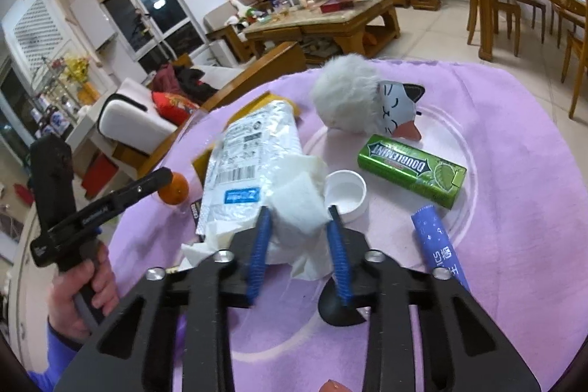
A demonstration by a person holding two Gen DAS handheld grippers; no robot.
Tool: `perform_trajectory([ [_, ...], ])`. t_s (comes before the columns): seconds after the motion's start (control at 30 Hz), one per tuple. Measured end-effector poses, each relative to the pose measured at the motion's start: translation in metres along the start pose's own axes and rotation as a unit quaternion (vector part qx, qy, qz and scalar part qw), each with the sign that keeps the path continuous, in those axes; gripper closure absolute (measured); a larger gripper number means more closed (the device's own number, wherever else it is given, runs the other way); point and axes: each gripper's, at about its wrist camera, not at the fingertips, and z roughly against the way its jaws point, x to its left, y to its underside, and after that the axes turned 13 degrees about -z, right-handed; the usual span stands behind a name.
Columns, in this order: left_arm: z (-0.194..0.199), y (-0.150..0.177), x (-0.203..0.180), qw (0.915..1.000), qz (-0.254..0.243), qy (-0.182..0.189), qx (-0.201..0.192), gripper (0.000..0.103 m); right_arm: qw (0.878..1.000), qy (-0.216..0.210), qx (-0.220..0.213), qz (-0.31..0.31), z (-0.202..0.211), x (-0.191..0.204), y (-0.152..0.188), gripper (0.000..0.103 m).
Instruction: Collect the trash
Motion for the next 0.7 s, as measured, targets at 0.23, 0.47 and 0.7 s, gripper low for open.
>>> perform_trajectory([
  [0.23,0.038,-0.003,-0.026,0.9946,-0.066,-0.055,-0.058,0.065,1.000,-0.016,-0.016,-0.002,0.017,-0.001,0.005,0.082],
  [0.47,0.069,-0.006,-0.069,0.9741,-0.168,-0.118,-0.095,0.065,0.999,-0.026,-0.024,-0.017,0.033,-0.007,0.010,0.082],
  [0.7,0.079,-0.005,-0.095,0.9542,-0.228,-0.159,-0.110,0.065,0.999,-0.024,-0.014,-0.032,0.030,-0.013,0.006,0.072],
])
